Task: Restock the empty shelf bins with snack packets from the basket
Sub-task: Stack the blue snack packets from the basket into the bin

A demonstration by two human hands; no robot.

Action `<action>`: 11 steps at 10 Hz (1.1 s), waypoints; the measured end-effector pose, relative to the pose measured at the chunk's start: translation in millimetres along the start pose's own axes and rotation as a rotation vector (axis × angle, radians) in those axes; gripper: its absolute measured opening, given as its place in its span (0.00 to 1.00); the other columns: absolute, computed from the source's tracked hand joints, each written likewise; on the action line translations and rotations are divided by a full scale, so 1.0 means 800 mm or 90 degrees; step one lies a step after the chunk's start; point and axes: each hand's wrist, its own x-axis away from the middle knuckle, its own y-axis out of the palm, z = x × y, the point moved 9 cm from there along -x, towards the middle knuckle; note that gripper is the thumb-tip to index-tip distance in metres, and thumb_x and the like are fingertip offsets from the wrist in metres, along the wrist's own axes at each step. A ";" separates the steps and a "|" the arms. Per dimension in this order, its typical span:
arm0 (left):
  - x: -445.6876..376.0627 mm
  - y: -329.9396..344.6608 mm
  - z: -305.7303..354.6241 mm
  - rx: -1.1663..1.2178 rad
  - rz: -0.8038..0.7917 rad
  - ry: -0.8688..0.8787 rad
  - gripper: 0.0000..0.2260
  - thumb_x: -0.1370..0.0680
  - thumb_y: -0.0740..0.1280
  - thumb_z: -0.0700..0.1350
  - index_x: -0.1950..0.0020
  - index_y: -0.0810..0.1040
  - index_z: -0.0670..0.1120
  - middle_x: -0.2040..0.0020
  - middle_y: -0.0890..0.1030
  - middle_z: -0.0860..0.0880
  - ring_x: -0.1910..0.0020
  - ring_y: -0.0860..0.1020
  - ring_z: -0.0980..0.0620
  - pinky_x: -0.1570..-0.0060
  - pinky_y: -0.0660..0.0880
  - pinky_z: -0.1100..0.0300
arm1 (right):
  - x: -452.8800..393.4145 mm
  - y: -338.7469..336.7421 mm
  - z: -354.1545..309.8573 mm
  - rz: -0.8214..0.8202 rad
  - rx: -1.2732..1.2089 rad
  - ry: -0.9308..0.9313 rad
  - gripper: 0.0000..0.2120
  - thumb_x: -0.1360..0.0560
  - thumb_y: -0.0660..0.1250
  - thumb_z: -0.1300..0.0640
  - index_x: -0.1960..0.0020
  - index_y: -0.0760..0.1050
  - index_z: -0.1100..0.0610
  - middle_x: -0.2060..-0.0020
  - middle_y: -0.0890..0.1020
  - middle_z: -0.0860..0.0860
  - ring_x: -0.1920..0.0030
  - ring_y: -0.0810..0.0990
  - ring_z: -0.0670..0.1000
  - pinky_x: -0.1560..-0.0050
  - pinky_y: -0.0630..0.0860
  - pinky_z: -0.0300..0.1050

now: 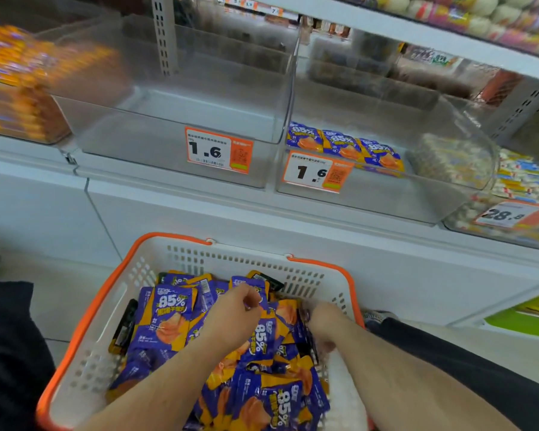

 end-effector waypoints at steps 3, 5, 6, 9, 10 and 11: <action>0.021 0.026 -0.012 0.370 -0.117 -0.223 0.28 0.22 0.68 0.55 0.27 0.61 0.49 0.32 0.71 0.48 0.39 0.74 0.46 0.43 0.73 0.48 | 0.086 -0.116 -0.090 -0.123 -0.490 -0.177 0.02 0.37 0.63 0.65 0.64 0.72 0.60 0.61 0.73 0.67 0.58 0.74 0.58 0.55 0.75 0.54; 0.015 0.005 0.016 0.658 -0.044 -0.127 0.12 0.22 0.67 0.36 0.39 0.74 0.42 0.49 0.84 0.41 0.54 0.83 0.41 0.52 0.80 0.44 | 0.132 -0.134 -0.116 -0.180 -0.589 -0.253 0.09 0.44 0.60 0.64 0.79 0.70 0.54 0.76 0.71 0.51 0.73 0.70 0.50 0.68 0.66 0.41; 0.011 -0.011 0.023 0.687 -0.030 -0.096 0.13 0.22 0.64 0.31 0.40 0.75 0.42 0.52 0.85 0.44 0.55 0.83 0.44 0.50 0.80 0.44 | 0.137 -0.129 -0.116 -0.208 -0.604 -0.270 0.05 0.43 0.60 0.65 0.72 0.72 0.57 0.68 0.75 0.55 0.66 0.73 0.53 0.66 0.67 0.43; 0.022 -0.005 0.055 0.756 -0.070 -0.109 0.15 0.20 0.62 0.33 0.36 0.76 0.46 0.46 0.82 0.35 0.49 0.79 0.38 0.45 0.76 0.45 | 0.183 -0.118 -0.167 -0.135 -0.454 -0.393 0.09 0.34 0.74 0.57 0.55 0.77 0.54 0.60 0.81 0.48 0.56 0.80 0.47 0.52 0.77 0.45; 0.034 -0.005 0.071 0.776 -0.143 -0.110 0.12 0.20 0.63 0.43 0.42 0.81 0.37 0.48 0.82 0.36 0.52 0.82 0.41 0.53 0.78 0.50 | 0.184 -0.118 -0.168 0.064 -0.237 -0.448 0.09 0.32 0.75 0.57 0.58 0.75 0.47 0.52 0.74 0.44 0.53 0.77 0.43 0.51 0.74 0.35; 0.038 -0.011 0.071 0.850 -0.199 -0.140 0.26 0.22 0.59 0.61 0.40 0.82 0.41 0.43 0.82 0.38 0.42 0.79 0.40 0.37 0.71 0.43 | 0.184 -0.110 -0.169 0.120 -0.188 -0.477 0.09 0.31 0.74 0.55 0.56 0.75 0.47 0.48 0.69 0.43 0.48 0.73 0.40 0.48 0.70 0.30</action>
